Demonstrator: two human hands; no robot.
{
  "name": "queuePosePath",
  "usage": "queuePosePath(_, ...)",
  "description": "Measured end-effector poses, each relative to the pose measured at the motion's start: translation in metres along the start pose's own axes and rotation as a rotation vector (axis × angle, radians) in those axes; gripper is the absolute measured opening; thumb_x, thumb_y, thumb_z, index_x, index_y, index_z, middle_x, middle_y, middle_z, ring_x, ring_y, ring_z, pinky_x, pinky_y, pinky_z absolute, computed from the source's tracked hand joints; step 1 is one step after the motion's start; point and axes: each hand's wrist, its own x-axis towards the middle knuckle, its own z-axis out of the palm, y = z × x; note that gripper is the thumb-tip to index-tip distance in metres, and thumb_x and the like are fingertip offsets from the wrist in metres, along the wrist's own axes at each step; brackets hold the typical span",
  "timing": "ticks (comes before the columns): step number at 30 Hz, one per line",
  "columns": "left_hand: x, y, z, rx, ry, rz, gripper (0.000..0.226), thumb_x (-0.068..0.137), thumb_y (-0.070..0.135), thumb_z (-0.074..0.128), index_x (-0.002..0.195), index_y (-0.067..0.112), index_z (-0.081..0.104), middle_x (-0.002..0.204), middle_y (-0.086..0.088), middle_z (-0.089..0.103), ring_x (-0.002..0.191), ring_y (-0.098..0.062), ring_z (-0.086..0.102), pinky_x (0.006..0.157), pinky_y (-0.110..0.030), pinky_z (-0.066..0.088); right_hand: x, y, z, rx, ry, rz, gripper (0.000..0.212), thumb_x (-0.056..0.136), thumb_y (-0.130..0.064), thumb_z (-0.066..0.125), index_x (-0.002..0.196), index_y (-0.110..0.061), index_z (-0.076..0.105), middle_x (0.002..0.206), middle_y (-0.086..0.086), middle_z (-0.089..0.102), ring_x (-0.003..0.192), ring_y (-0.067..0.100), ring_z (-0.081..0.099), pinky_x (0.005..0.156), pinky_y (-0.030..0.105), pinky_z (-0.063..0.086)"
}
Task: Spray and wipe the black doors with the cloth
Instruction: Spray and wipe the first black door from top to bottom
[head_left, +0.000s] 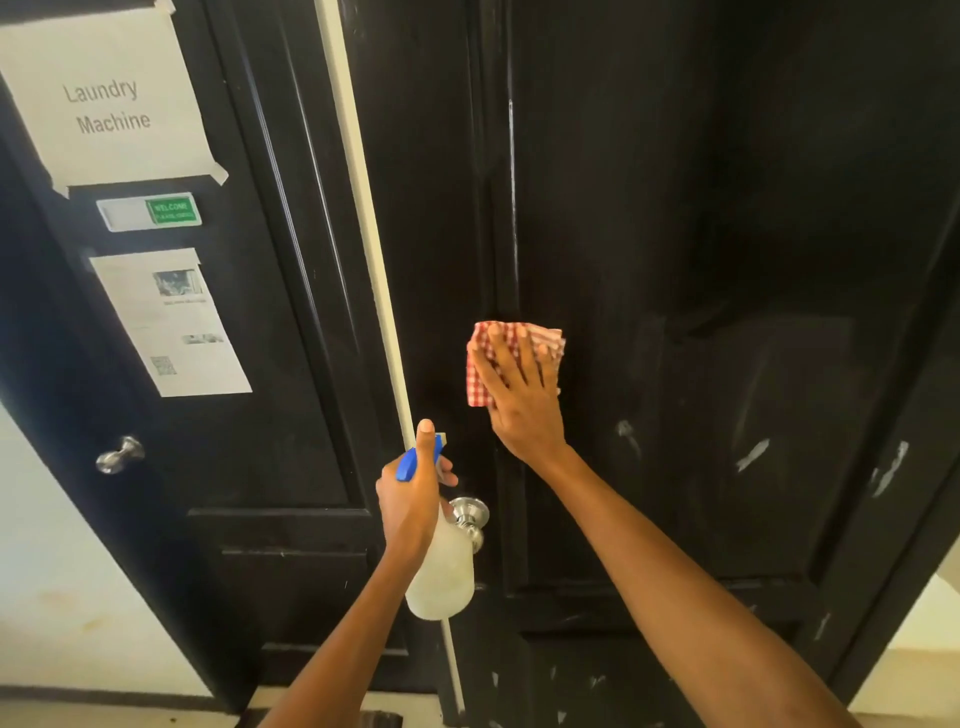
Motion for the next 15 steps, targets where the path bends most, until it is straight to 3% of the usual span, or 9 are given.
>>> queuePosePath(5,-0.001,-0.001,-0.012,-0.015,0.053,0.025,0.058,0.091,0.066,0.049,0.090,0.013,0.072,0.070,-0.010,0.069,0.055,-0.022,0.063,0.051,-0.031,0.054,-0.040,-0.018,0.033,-0.042,-0.220,-0.181,0.085,0.099,-0.040,0.053,0.164,-0.025,0.001,0.171,0.011,-0.006,0.157,0.036,-0.005,0.126,0.055,0.005)
queuePosePath(8,-0.003,-0.003,-0.015,-0.004,0.048,0.020,0.058,0.091,0.065,0.048,0.093,0.012,0.072,0.072,-0.011,0.069,0.057,-0.021,0.064,0.049,-0.026,0.052,-0.100,-0.008,0.047,-0.073,-0.353,-0.362,0.082,0.099,-0.024,0.048,0.164,-0.023,-0.001,0.171,0.008,-0.007,0.157,0.034,-0.006,0.127,0.053,0.000)
queuePosePath(10,-0.006,-0.005,-0.014,-0.001,0.029,0.017,0.059,0.089,0.064,0.050,0.093,0.010,0.072,0.072,-0.011,0.069,0.057,-0.019,0.064,0.048,-0.024,0.052,-0.141,0.006,0.050,-0.105,-0.421,-0.455,0.090,0.091,-0.010,0.054,0.164,-0.026,0.004,0.172,0.004,-0.003,0.158,0.031,-0.003,0.127,0.049,-0.006)
queuePosePath(15,-0.018,-0.011,-0.010,-0.005,-0.019,-0.011,0.056,0.087,0.065,0.050,0.096,0.016,0.074,0.071,-0.005,0.070,0.062,-0.019,0.067,0.064,-0.032,0.057,-0.168,0.028,0.040,-0.180,-0.463,-0.471,0.094,0.088,-0.005,0.059,0.164,-0.029,0.009,0.172,-0.001,0.003,0.158,0.022,0.003,0.127,0.041,-0.009)
